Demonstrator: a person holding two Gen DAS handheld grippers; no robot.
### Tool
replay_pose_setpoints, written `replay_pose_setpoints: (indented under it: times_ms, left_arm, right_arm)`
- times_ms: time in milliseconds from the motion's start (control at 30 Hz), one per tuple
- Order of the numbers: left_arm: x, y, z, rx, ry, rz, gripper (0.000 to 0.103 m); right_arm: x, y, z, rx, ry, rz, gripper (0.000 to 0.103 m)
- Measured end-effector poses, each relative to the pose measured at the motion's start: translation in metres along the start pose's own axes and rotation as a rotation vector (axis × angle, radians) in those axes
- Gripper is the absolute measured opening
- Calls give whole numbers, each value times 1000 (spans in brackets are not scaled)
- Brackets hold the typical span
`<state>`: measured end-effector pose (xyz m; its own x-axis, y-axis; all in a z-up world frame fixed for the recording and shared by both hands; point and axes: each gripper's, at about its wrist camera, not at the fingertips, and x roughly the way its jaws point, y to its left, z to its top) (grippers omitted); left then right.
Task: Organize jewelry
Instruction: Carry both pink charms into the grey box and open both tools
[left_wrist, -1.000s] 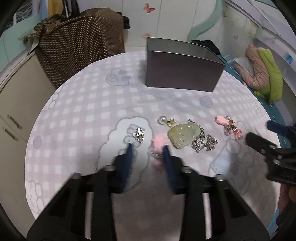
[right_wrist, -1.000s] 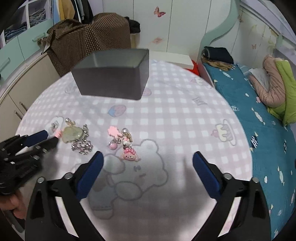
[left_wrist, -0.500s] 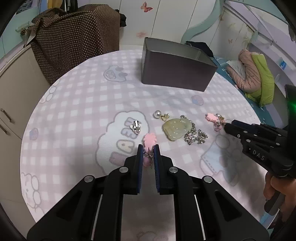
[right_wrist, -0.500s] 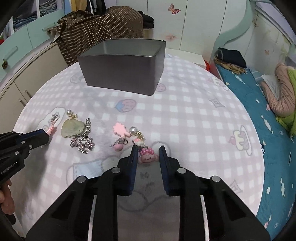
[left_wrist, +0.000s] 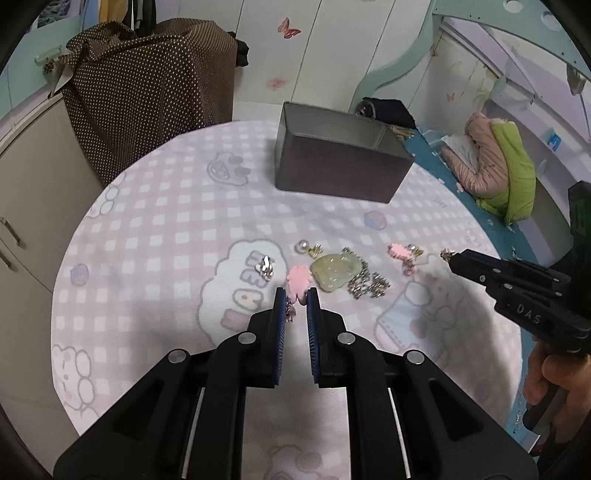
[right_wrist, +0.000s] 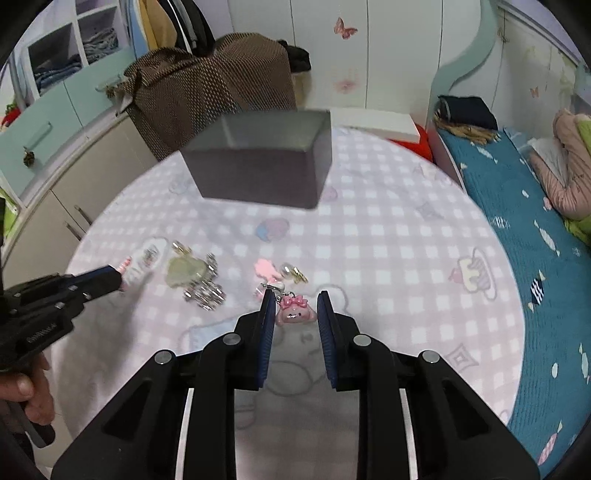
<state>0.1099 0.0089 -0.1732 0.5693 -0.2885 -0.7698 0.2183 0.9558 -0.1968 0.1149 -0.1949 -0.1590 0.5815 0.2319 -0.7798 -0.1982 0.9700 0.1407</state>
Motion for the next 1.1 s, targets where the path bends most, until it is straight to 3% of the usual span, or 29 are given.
replay_pose_setpoints:
  times_ms: [167, 367, 600, 733, 867, 1100]
  left_arm:
    - [-19, -6, 16, 18, -46, -20, 11]
    - [-41, -18, 57, 59, -146, -23, 11]
    - [-54, -21, 116, 56, -235, -55, 11]
    - [-37, -25, 150, 62, -216, -85, 11]
    - [-3, -25, 174, 66, -147, -105, 11]
    - [47, -29, 189, 66, -61, -95, 11]
  right_arm:
    - [-28, 11, 26, -29, -70, 27, 21]
    - [-49, 25, 65, -89, -161, 12, 21]
    - [-42, 33, 114, -127, -211, -9, 21]
    - [-21, 30, 134, -119, -186, -3, 21]
    - [10, 20, 149, -86, -126, 7, 21]
    - [46, 6, 158, -48, -35, 18, 21]
